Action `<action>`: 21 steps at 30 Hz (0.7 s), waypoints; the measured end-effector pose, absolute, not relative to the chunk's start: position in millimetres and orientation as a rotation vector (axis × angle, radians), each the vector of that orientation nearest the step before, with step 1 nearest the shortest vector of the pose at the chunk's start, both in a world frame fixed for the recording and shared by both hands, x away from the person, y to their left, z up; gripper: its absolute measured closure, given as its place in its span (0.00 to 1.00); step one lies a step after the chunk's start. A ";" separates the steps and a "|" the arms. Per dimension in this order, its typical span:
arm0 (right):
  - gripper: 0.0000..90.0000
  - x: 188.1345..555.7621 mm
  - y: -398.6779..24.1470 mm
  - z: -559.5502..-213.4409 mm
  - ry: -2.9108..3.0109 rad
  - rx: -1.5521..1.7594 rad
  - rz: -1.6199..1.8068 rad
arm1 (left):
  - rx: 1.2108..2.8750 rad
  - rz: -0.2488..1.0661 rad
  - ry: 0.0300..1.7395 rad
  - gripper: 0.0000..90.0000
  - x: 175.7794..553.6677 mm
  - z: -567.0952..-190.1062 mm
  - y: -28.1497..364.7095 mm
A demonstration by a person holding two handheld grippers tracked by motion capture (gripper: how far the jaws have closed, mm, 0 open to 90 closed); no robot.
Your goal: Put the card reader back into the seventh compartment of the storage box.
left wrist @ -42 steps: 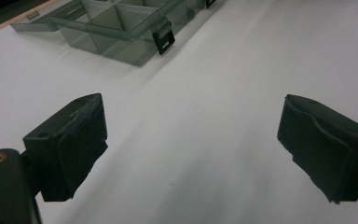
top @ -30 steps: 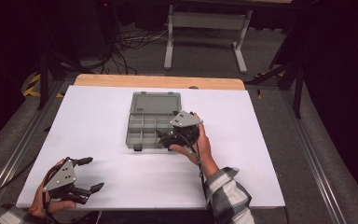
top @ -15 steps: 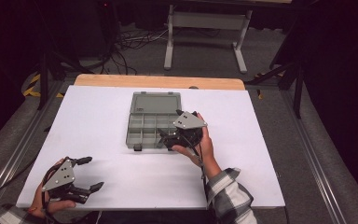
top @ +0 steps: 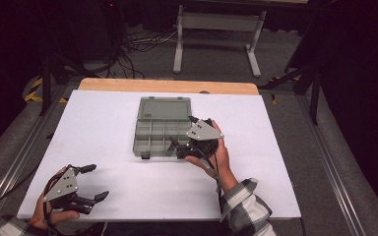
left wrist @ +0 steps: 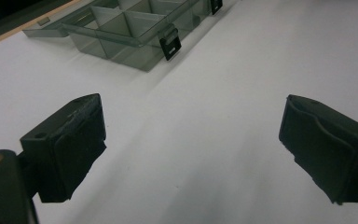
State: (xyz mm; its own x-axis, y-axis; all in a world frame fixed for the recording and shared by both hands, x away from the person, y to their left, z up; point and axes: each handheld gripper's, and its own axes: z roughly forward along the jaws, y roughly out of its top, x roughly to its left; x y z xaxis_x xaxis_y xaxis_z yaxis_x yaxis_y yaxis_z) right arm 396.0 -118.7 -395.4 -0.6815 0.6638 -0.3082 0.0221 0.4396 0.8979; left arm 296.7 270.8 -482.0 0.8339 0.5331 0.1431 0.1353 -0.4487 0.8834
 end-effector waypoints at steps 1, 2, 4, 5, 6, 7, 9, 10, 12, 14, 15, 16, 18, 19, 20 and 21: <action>0.14 394.6 -119.6 -394.8 2.030 0.573 1.260 | 2.013 0.500 0.494 0.09 296.7 -482.2 270.8; 0.15 393.4 -120.4 -394.3 2.021 0.572 1.262 | 2.013 0.499 0.494 0.09 296.7 -482.3 270.9; 0.15 391.6 -121.7 -393.7 2.018 0.568 1.265 | 2.014 0.500 0.494 0.09 296.6 -482.0 270.9; 0.15 390.7 -122.5 -393.4 2.014 0.564 1.258 | 2.012 0.501 0.491 0.09 296.5 -481.8 271.0; 0.15 389.8 -123.6 -393.1 2.010 0.566 1.256 | 2.013 0.499 0.493 0.09 296.2 -481.8 271.0; 0.15 389.1 -124.8 -392.7 2.009 0.568 1.256 | 2.012 0.500 0.493 0.09 295.9 -481.7 271.2; 0.15 386.8 -127.3 -391.8 2.003 0.570 1.257 | 2.009 0.498 0.493 0.09 295.8 -481.6 271.5; 0.15 386.0 -128.1 -391.4 2.004 0.571 1.260 | 2.009 0.501 0.492 0.09 295.8 -481.5 271.7; 0.15 383.8 -129.9 -390.8 1.999 0.569 1.256 | 2.006 0.499 0.495 0.09 295.9 -481.6 271.7; 0.15 381.2 -132.2 -390.4 1.998 0.568 1.257 | 2.006 0.499 0.494 0.09 295.9 -481.6 271.7; 0.15 378.9 -133.9 -390.3 1.998 0.564 1.252 | 2.008 0.501 0.494 0.09 296.0 -481.6 271.4; 0.15 378.9 -133.9 -390.3 1.998 0.564 1.252 | 2.008 0.501 0.494 0.09 296.0 -481.6 271.4; 0.15 377.5 -135.5 -390.2 2.002 0.566 1.248 | 2.009 0.502 0.494 0.09 295.8 -481.4 271.3; 0.15 375.4 -138.0 -390.4 2.004 0.574 1.259 | 2.011 0.503 0.493 0.09 295.6 -481.3 271.2; 0.15 375.4 -138.0 -390.4 2.004 0.574 1.259 | 2.011 0.503 0.493 0.09 295.5 -481.3 271.2; 0.15 374.7 -138.7 -390.5 2.006 0.572 1.259 | 2.011 0.501 0.492 0.09 295.4 -481.4 271.1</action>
